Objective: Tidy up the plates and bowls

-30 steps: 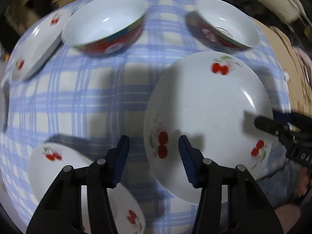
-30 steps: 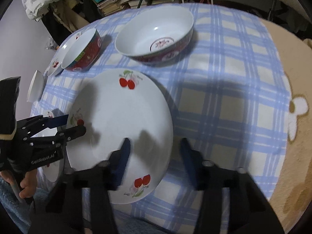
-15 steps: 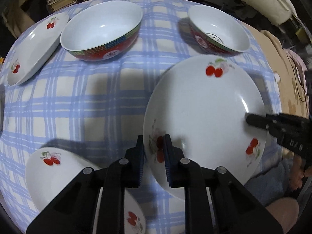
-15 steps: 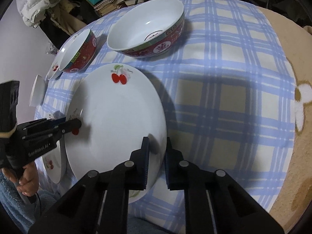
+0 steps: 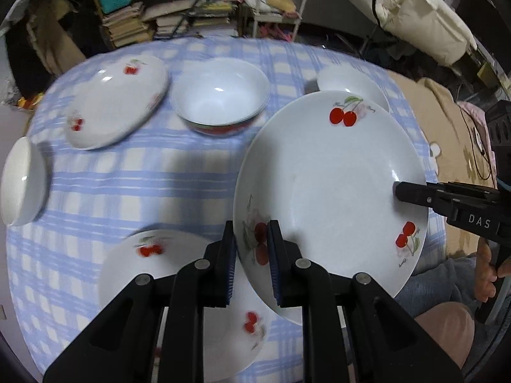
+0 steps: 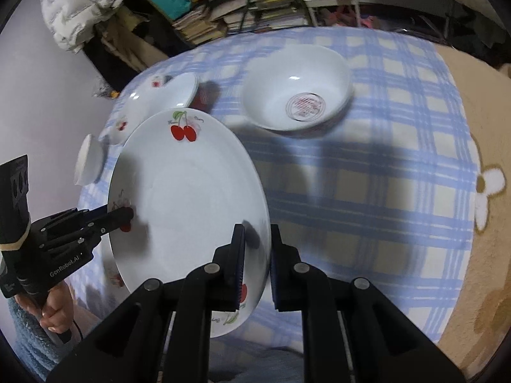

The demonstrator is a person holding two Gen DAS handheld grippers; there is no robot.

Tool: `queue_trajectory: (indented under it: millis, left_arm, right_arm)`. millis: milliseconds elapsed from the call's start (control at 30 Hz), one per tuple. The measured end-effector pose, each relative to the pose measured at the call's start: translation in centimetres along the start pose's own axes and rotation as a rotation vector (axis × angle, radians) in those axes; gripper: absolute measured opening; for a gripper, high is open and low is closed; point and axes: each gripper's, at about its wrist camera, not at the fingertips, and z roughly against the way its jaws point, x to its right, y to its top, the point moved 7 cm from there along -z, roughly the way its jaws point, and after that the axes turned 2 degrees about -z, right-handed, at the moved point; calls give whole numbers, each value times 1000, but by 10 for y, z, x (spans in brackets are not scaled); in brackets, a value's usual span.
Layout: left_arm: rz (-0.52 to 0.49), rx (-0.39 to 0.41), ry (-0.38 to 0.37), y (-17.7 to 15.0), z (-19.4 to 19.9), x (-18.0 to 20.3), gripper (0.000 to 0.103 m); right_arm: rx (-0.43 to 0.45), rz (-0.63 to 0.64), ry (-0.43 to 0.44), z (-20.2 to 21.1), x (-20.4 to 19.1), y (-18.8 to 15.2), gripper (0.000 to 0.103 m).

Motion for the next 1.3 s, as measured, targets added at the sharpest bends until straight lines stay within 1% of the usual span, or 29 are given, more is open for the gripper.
queue_trajectory:
  millis: [167, 367, 500, 633, 733, 800, 900, 1000, 1100, 1233, 1300]
  left_arm:
    - [32, 31, 39, -14, 32, -29, 18]
    - [88, 45, 72, -42, 64, -76, 18]
    - [129, 57, 90, -61, 78, -102, 18]
    - [171, 56, 92, -77, 86, -123, 19]
    - [166, 45, 127, -84, 86, -133, 19]
    - [171, 44, 142, -89, 85, -139, 19]
    - [190, 42, 133, -96, 81, -145, 19]
    - [195, 34, 144, -104, 72, -149, 19]
    - [222, 11, 124, -111, 59, -153, 19]
    - [224, -19, 133, -118, 45, -153, 19]
    - [230, -31, 124, -119, 39, -153, 19]
  right_arm:
    - [14, 58, 21, 3, -45, 1, 16]
    - [23, 105, 61, -1, -93, 1, 16]
    - [14, 153, 70, -9, -128, -5, 16]
    - [1, 181, 75, -19, -154, -12, 16]
    - [4, 198, 66, -27, -168, -14, 16]
    - [12, 205, 59, -32, -175, -16, 16]
    - [14, 199, 59, -38, -179, -20, 16]
    - [4, 205, 54, -45, -180, -27, 16]
    - [-14, 207, 41, -54, -178, -34, 16]
    - [-36, 207, 27, -66, -173, -41, 16]
    - [-45, 202, 20, -71, -169, -43, 16]
